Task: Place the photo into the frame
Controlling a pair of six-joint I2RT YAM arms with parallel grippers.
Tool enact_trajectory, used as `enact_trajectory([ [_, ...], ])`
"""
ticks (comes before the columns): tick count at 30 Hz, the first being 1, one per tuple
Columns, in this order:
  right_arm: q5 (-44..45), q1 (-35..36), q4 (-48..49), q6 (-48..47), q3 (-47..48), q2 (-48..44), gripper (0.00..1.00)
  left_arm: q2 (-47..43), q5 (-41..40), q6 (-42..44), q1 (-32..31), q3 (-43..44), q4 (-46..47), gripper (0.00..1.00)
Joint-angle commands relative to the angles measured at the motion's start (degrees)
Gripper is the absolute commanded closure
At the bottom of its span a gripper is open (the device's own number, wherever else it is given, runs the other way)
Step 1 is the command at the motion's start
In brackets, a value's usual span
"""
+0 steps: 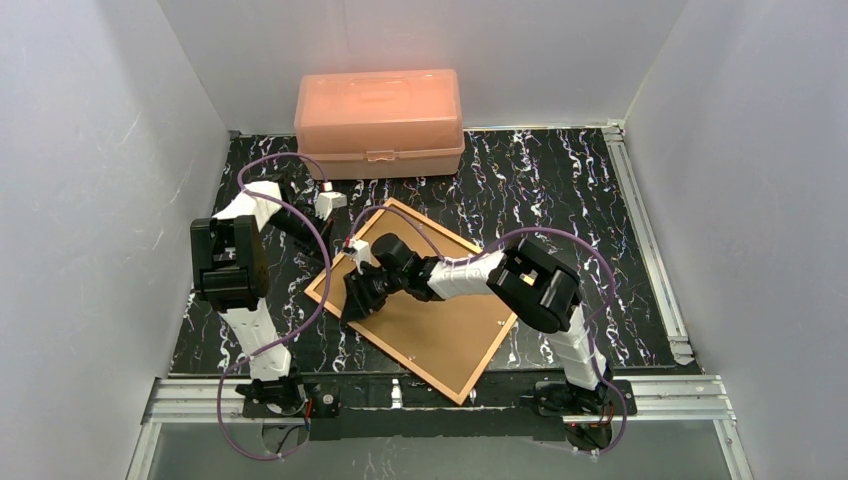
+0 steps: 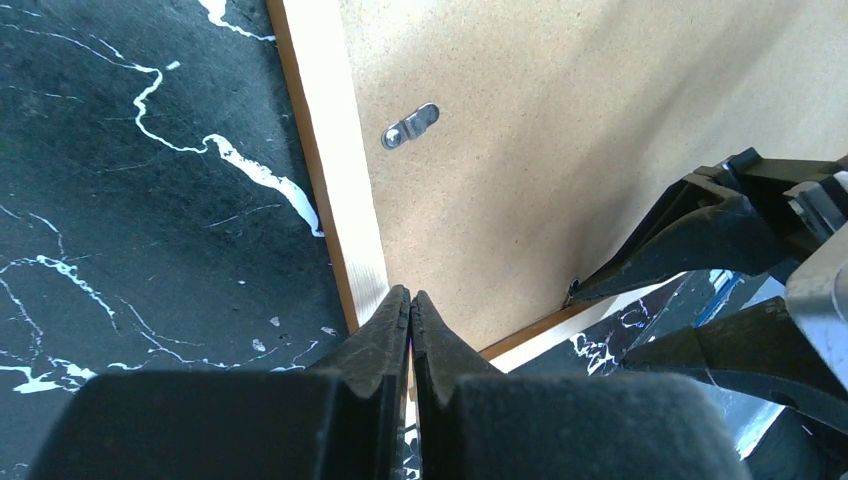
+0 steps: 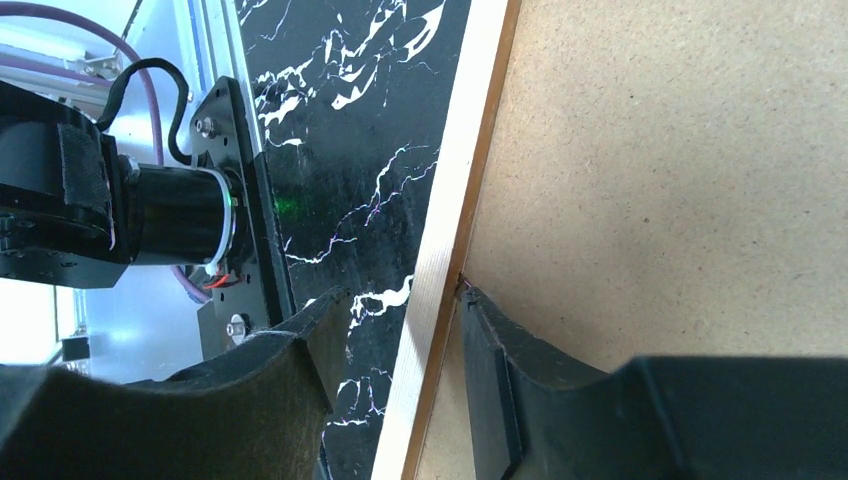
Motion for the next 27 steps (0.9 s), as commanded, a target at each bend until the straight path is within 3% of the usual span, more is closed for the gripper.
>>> enact_trajectory([
  [1,-0.9,0.7,-3.3,-2.6,2.7,0.7,0.45,-0.4,1.8,-0.9,-0.4,2.9,-2.0,1.0],
  [5,-0.3,-1.4,-3.8,-3.7,4.5,-1.2,0.39,-2.9,1.2,3.2,1.0,5.9,-8.5,0.99],
  [10,-1.9,-3.7,-3.8,-4.7,7.2,-3.2,0.36,-7.4,-2.9,14.4,3.4,3.3,-14.4,0.8],
  [14,-4.2,-4.1,-3.3,-6.4,6.2,-3.3,0.33,-12.8,-7.1,19.8,3.6,-6.2,-9.0,0.72],
  [21,-8.9,-4.0,0.1,-9.0,2.2,-4.0,0.27,-11.2,-8.5,23.9,4.0,-10.8,-3.5,0.58],
  [27,-15.8,-4.0,3.0,-9.8,0.9,-2.5,0.25,-10.2,-9.9,27.9,3.9,-14.4,0.8,0.57],
])
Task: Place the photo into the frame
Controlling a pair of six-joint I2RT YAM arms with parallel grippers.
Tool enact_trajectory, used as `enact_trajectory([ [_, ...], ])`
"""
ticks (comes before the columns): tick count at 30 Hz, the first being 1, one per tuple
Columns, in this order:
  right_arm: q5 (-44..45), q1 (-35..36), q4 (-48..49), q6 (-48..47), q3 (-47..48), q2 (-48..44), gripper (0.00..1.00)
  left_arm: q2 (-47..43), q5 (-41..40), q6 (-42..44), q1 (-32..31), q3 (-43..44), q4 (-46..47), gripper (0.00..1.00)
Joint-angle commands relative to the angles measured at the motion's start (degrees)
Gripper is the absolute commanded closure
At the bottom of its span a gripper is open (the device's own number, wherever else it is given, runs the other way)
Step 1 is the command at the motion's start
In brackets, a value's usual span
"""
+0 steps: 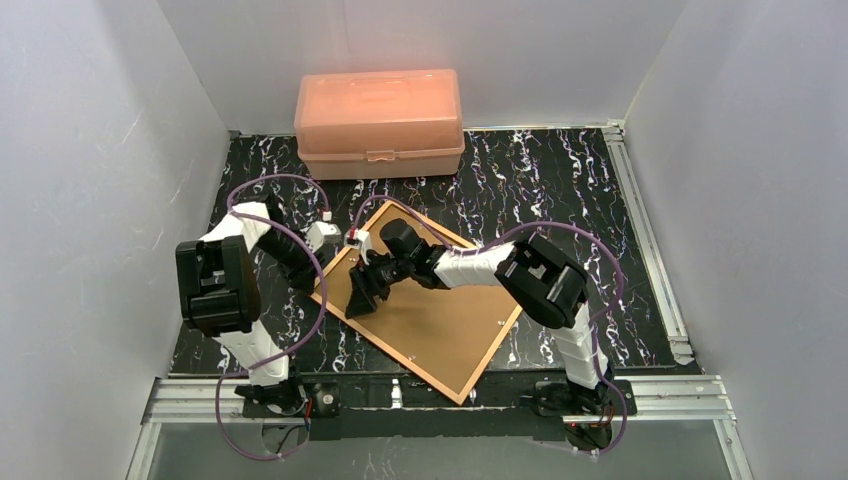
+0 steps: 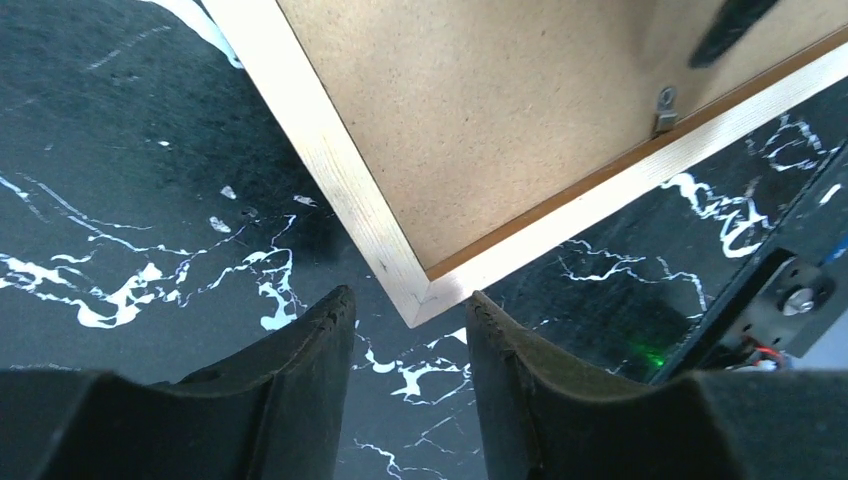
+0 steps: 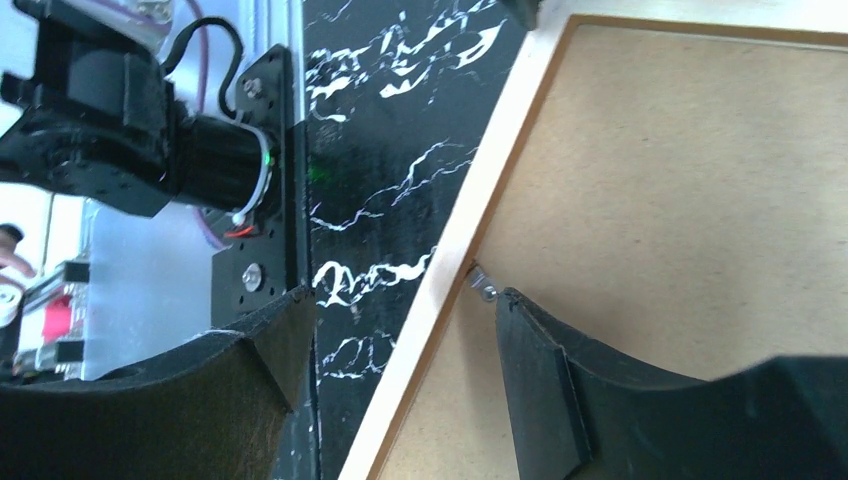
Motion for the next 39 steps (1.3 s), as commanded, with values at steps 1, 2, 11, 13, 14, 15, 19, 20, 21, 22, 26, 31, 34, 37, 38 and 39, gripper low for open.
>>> enact_trajectory([
  [1,-6.6,0.2,4.9,-1.4,-0.7,-1.1,0.25,-0.1,-1.5,5.1,0.2,-3.4,3.5,0.57],
  [2,-6.6,0.2,5.3,-1.2,-0.7,-0.9,0.25,-0.2,-1.8,5.5,0.2,-3.9,4.2,0.57],
  [11,-6.6,0.8,3.8,-1.8,2.9,2.6,0.23,-0.8,-3.1,8.7,0.2,-7.5,8.4,0.58],
  [13,-5.8,1.2,0.9,-4.0,4.0,3.3,0.23,-0.8,-2.3,6.9,0.2,-7.4,10.1,0.59],
  [14,-5.2,1.5,-0.7,-5.2,4.5,3.7,0.23,-0.8,-2.0,6.1,0.2,-7.3,10.9,0.59],
  [15,-4.7,1.6,-2.0,-6.0,4.8,3.9,0.23,-0.9,-1.6,5.6,0.2,-7.3,11.3,0.59],
  [19,-2.5,2.2,-4.7,-8.3,5.2,4.5,0.23,-0.8,-1.1,5.0,0.1,-7.4,11.4,0.61],
  [20,-1.9,2.3,-5.2,-8.8,5.2,4.5,0.23,-0.8,-1.1,5.0,0.1,-7.5,11.3,0.61],
  [21,-1.3,2.5,-5.6,-9.1,5.3,4.6,0.23,-0.8,-1.0,4.9,0.1,-7.5,11.2,0.62],
  [22,-0.9,2.6,-5.7,-9.3,5.3,4.7,0.23,-0.9,-0.9,4.8,0.1,-7.4,11.1,0.62],
  [26,-0.3,3.1,-5.9,-9.4,5.8,5.2,0.23,-0.7,-0.4,4.2,0.1,-7.1,10.7,0.62],
  [31,-1.1,3.8,-3.7,-8.5,3.6,5.1,0.24,-0.2,0.1,2.8,0.1,-6.9,10.7,0.63],
  [34,-0.9,4.4,-2.0,-7.7,2.2,5.1,0.25,0.5,0.6,1.7,0.1,-6.9,10.7,0.64],
  [37,-0.3,4.8,-0.2,-7.0,0.4,4.7,0.26,0.8,0.6,1.4,0.1,-6.8,10.6,0.64],
  [38,-0.1,4.8,0.1,-7.0,-0.1,4.5,0.26,0.9,0.6,1.5,0.1,-6.7,10.4,0.64],
  [39,0.1,4.9,0.3,-7.0,-0.6,4.4,0.26,1.0,0.6,1.6,0.1,-6.5,10.1,0.64],
])
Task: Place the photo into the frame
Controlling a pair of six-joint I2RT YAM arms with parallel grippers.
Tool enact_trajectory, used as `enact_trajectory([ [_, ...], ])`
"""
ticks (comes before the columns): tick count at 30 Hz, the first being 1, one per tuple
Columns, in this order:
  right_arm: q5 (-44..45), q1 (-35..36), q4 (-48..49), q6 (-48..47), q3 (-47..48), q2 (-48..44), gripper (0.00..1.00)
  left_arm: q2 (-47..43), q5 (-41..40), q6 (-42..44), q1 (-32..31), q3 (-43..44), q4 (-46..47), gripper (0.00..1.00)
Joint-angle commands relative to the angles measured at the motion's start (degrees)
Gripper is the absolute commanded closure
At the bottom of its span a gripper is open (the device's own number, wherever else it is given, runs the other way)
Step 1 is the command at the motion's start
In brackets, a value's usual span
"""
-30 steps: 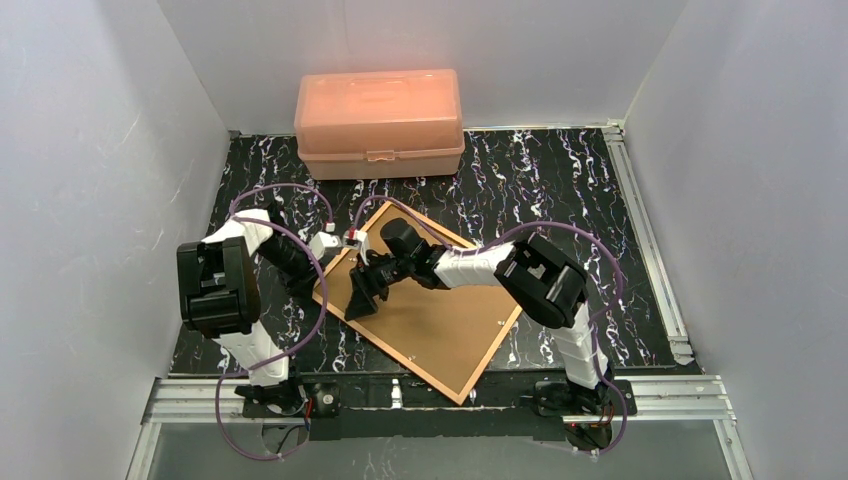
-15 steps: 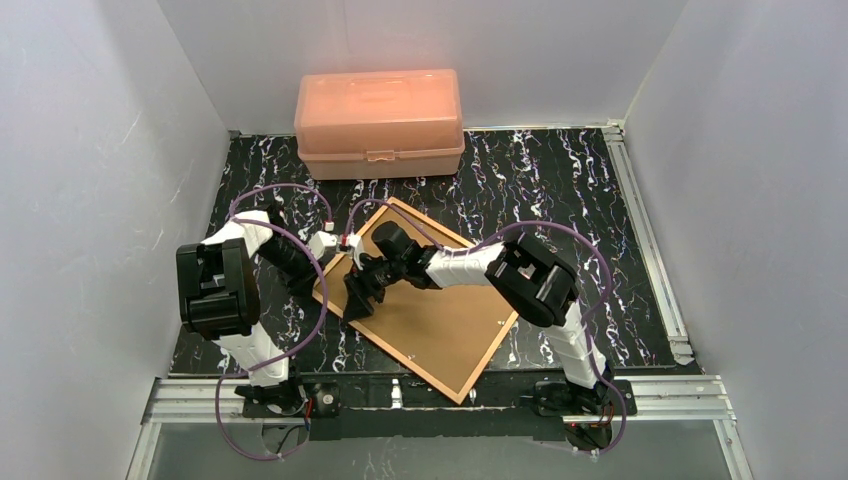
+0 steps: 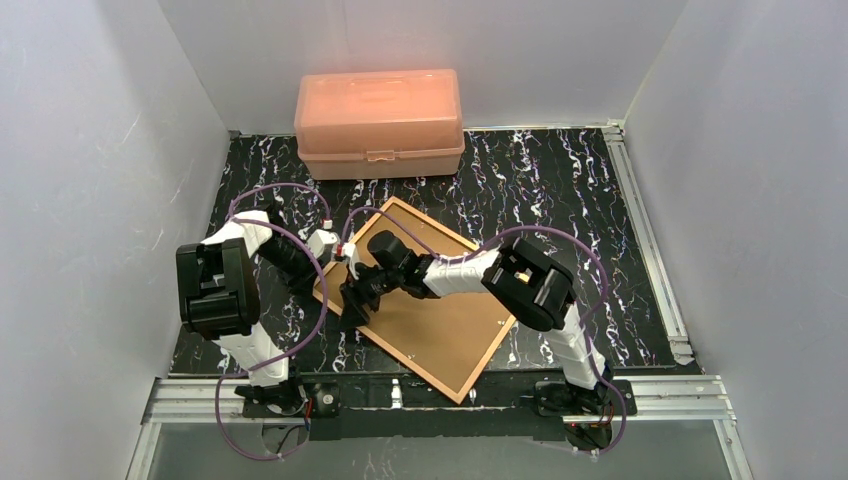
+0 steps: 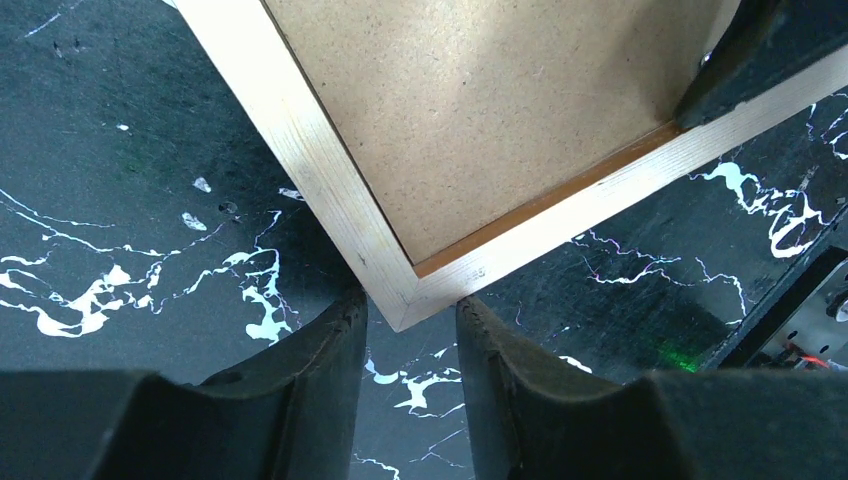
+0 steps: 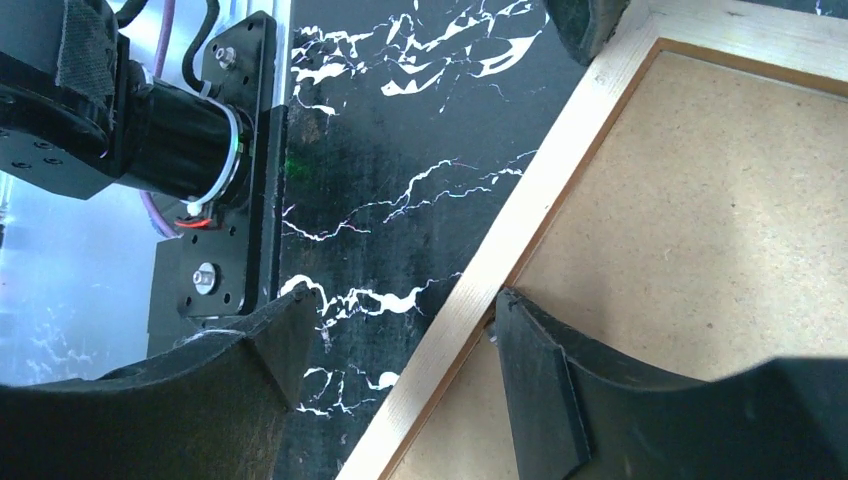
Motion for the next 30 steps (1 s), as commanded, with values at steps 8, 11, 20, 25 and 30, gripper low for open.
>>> enact_trajectory([
  [8,0.9,1.5,-0.7,-0.2,-3.3,0.2,0.27,2.1,2.1,-0.1,-0.2,0.1,2.3,0.65],
  [11,1.0,1.5,-1.3,-0.9,-3.9,-0.6,0.28,2.2,2.1,-0.1,-0.2,0.1,2.3,0.66],
  [20,-1.2,2.4,-3.6,-3.6,-4.2,-1.9,0.3,2.5,2.2,-1.4,-0.1,0.4,2.6,0.68],
  [25,-1.9,3.0,-7.7,-6.4,-2.9,-1.5,0.32,2.5,2.0,-1.8,-0.1,0.2,3.0,0.68],
  [30,-1.5,3.1,-10.4,-8.3,-2.5,-1.7,0.36,2.6,2.1,-2.8,-0.2,0.5,3.6,0.69],
])
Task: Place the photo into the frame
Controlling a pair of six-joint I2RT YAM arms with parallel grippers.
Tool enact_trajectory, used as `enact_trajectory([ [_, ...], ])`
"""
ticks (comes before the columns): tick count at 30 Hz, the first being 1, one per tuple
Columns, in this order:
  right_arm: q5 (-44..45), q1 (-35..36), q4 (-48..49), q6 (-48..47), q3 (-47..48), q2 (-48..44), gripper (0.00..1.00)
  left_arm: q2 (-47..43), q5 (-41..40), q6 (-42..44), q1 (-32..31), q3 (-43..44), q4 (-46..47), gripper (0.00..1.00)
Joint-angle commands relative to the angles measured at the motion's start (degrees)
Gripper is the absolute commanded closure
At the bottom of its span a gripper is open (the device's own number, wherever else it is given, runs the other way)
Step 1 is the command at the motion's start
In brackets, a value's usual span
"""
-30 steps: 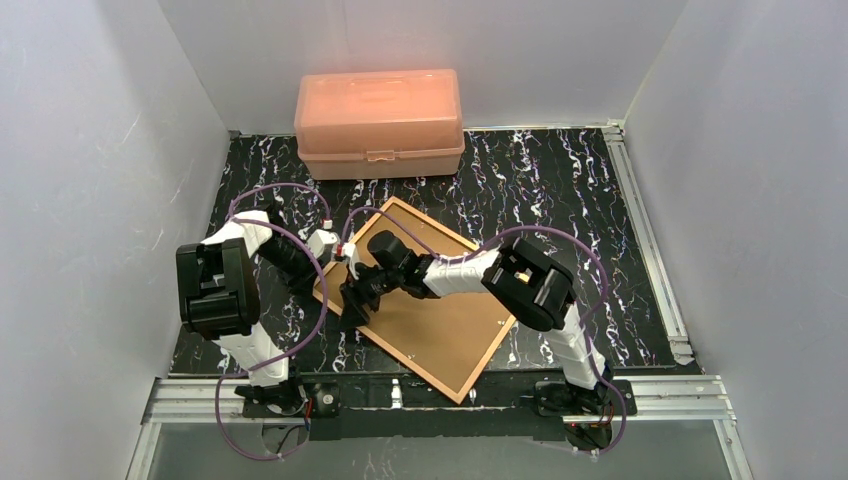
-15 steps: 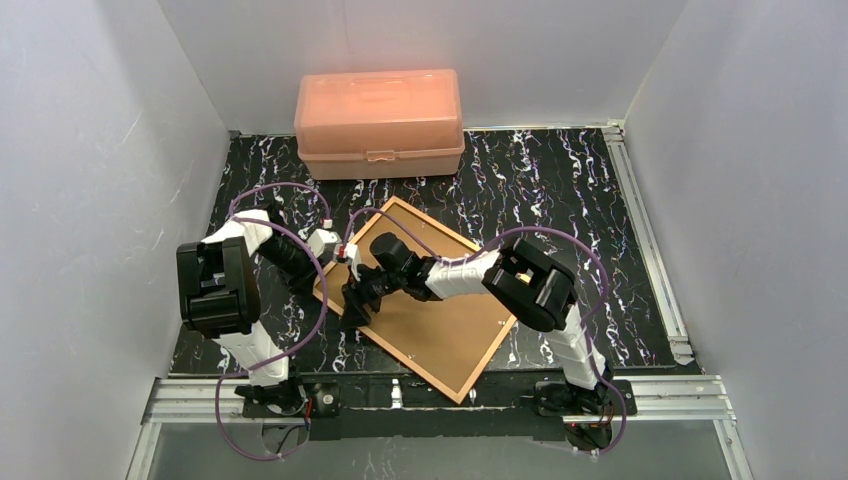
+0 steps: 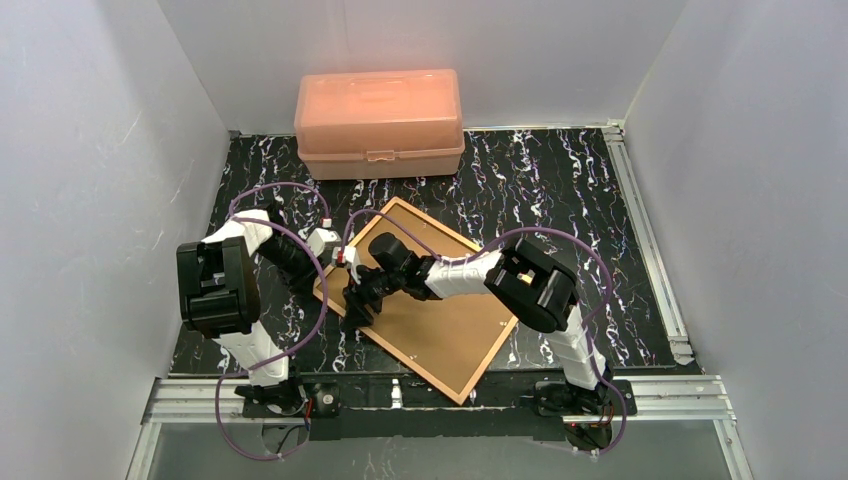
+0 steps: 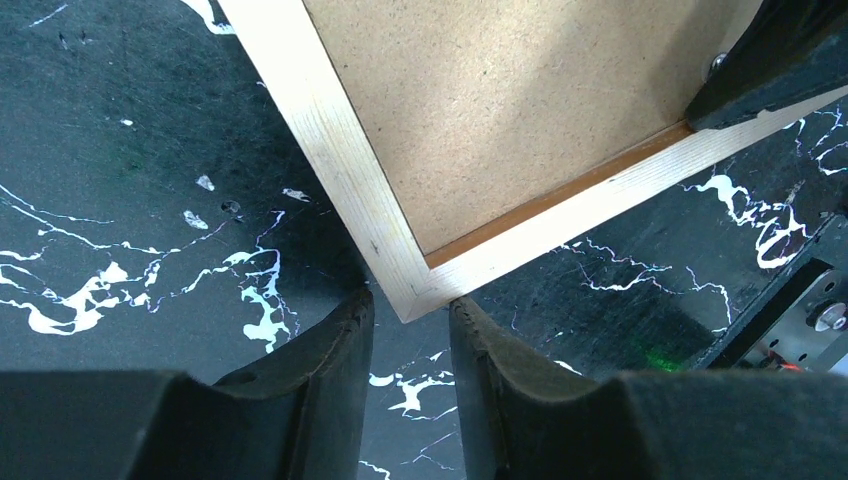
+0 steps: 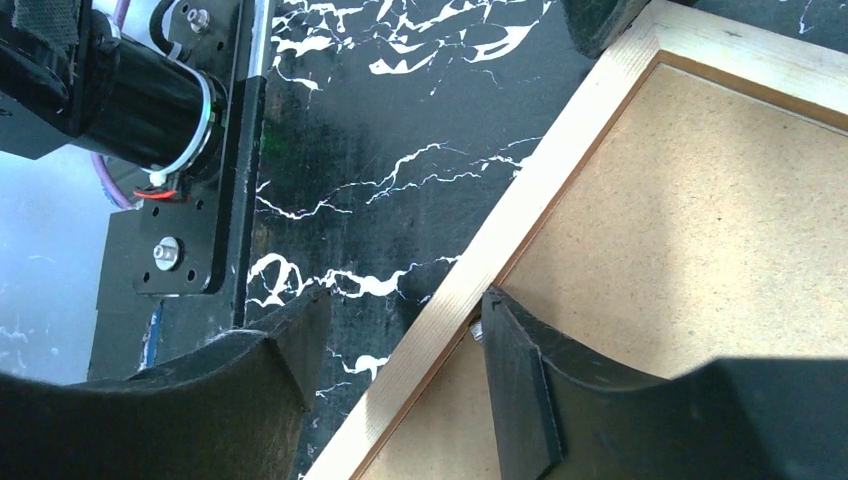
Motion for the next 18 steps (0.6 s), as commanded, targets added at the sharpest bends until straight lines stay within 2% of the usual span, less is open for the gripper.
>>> enact_trajectory([
  [1,-2.7,2.2,-10.5,-1.8,-0.6,-0.7,0.38,2.1,2.1,-0.9,-0.1,0.1,3.6,0.69],
  [4,-2.5,2.3,-9.7,-1.5,-1.3,-1.0,0.45,2.0,2.3,-1.1,-0.1,0.2,3.6,0.69],
  [11,-0.6,2.3,-9.7,-1.5,-0.2,-0.8,0.49,1.0,2.5,-1.1,-0.1,-0.3,3.2,0.69],
  [18,5.0,3.4,-11.1,-3.3,0.3,-0.9,0.58,0.6,2.7,-1.4,-0.1,-0.3,3.2,0.69],
])
